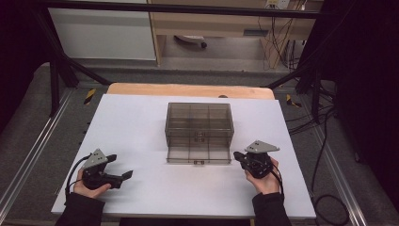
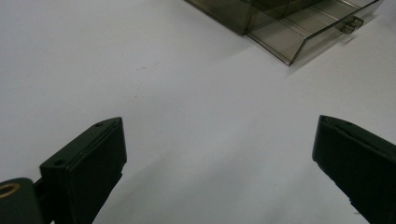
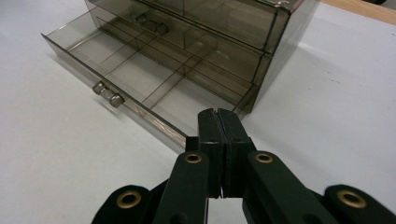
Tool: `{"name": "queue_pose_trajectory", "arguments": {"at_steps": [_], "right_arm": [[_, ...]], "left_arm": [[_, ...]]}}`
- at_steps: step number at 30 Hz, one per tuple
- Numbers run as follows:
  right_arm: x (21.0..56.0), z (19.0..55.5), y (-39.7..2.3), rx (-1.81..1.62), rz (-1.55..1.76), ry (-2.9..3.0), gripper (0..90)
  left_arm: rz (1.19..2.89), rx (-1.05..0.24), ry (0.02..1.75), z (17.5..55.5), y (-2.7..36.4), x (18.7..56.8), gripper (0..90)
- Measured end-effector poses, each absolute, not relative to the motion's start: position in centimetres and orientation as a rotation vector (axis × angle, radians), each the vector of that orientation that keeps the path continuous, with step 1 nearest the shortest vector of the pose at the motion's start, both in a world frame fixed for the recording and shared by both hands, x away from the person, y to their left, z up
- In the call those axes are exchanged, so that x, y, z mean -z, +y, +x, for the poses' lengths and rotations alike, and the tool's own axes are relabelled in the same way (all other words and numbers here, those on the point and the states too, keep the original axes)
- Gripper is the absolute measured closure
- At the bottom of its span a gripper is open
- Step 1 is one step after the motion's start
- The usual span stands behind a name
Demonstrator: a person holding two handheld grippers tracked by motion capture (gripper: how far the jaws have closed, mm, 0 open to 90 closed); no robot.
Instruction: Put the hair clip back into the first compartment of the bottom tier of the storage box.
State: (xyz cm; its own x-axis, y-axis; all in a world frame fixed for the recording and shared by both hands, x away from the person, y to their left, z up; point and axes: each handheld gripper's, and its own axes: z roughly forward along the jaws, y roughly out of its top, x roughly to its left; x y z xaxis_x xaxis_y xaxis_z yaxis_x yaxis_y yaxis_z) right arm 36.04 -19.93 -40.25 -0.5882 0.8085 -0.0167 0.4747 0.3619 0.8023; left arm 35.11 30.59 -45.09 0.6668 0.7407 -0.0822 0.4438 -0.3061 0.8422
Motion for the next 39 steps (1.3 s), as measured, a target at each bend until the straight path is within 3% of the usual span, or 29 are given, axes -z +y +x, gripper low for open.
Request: {"name": "queue_pose_trajectory", "arguments": {"at_steps": [39], "right_arm": [[39.6,36.1,-17.1,-1.14,1.031,2.272,89.4]], "left_arm": [[1.952,-0.405,0.927,35.1,30.6,45.1,2.1]]}}
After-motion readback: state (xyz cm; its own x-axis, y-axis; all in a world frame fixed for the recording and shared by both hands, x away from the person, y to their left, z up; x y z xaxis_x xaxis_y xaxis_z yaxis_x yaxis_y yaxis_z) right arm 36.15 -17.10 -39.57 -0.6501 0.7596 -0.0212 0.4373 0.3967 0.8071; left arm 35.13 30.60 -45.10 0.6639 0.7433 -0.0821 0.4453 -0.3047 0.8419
